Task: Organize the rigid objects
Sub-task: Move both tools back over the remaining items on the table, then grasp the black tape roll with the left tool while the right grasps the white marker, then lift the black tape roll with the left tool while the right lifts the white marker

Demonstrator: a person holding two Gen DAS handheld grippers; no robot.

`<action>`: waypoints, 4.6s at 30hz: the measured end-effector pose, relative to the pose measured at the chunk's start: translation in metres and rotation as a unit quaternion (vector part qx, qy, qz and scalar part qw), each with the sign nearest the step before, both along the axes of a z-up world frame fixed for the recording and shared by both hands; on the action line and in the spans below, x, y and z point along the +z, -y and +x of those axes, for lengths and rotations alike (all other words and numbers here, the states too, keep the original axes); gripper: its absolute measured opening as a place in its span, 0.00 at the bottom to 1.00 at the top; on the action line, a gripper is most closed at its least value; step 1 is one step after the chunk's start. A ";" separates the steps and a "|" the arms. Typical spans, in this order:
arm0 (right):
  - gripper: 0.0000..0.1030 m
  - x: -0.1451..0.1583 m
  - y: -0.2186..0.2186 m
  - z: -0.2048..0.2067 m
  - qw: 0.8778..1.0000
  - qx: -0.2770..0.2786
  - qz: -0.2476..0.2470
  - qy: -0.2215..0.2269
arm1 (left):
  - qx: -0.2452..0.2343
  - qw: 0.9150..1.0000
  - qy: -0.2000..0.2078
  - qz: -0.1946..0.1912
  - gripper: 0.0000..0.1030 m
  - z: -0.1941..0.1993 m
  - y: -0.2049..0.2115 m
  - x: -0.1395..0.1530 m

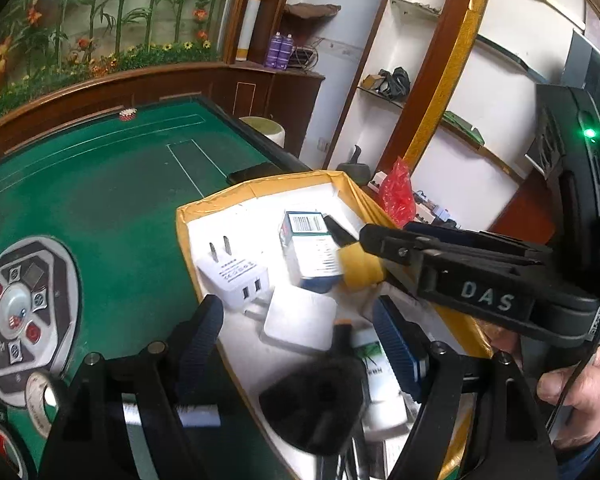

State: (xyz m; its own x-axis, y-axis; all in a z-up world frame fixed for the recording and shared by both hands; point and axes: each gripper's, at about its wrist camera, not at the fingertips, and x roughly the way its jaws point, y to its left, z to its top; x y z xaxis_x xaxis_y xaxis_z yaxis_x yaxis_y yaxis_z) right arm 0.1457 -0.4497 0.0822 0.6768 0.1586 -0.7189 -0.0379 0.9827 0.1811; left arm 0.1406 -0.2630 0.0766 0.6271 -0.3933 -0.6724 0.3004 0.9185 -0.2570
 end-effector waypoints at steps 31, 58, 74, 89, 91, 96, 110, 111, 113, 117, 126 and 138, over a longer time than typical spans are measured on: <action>0.48 -0.030 -0.184 -0.104 0.982 0.162 0.099 0.019 | 0.159 0.986 -0.017 0.040 0.78 -0.119 -0.223 -0.036; 0.51 -0.074 -0.213 -0.027 0.979 0.183 0.028 -0.087 | 0.175 0.976 -0.045 0.124 0.60 -0.086 -0.217 -0.074; 0.13 -0.077 -0.216 -0.111 0.967 0.225 -0.109 -0.051 | 0.171 0.979 -0.051 0.097 0.60 -0.093 -0.224 -0.071; 0.14 -0.075 -0.245 -0.139 0.966 0.257 -0.022 -0.013 | 0.158 0.984 -0.011 0.078 0.60 -0.105 -0.219 -0.054; 0.14 -0.077 -0.248 -0.132 0.967 0.252 -0.012 -0.016 | 0.153 0.985 -0.007 0.074 0.60 -0.105 -0.217 -0.052; 0.14 -0.079 -0.248 -0.117 0.968 0.247 0.041 -0.028 | 0.154 0.985 0.001 0.074 0.60 -0.107 -0.217 -0.049; 0.14 -0.083 -0.251 -0.123 0.969 0.241 0.041 -0.032 | 0.149 0.987 0.003 0.063 0.60 -0.109 -0.216 -0.046; 0.14 -0.082 -0.251 -0.123 0.969 0.240 0.041 -0.031 | 0.149 0.987 0.003 0.062 0.60 -0.109 -0.216 -0.046; 0.14 -0.082 -0.250 -0.123 0.970 0.238 0.041 -0.029 | 0.149 0.987 0.002 0.062 0.60 -0.109 -0.216 -0.046; 0.14 -0.082 -0.249 -0.125 0.970 0.236 0.043 -0.028 | 0.148 0.987 0.002 0.061 0.60 -0.110 -0.216 -0.046; 0.14 -0.081 -0.245 -0.124 0.971 0.232 0.051 -0.028 | 0.148 0.987 0.002 0.060 0.60 -0.111 -0.216 -0.045; 0.14 -0.077 -0.239 -0.127 0.972 0.227 0.062 -0.025 | 0.147 0.988 -0.002 0.055 0.60 -0.111 -0.216 -0.045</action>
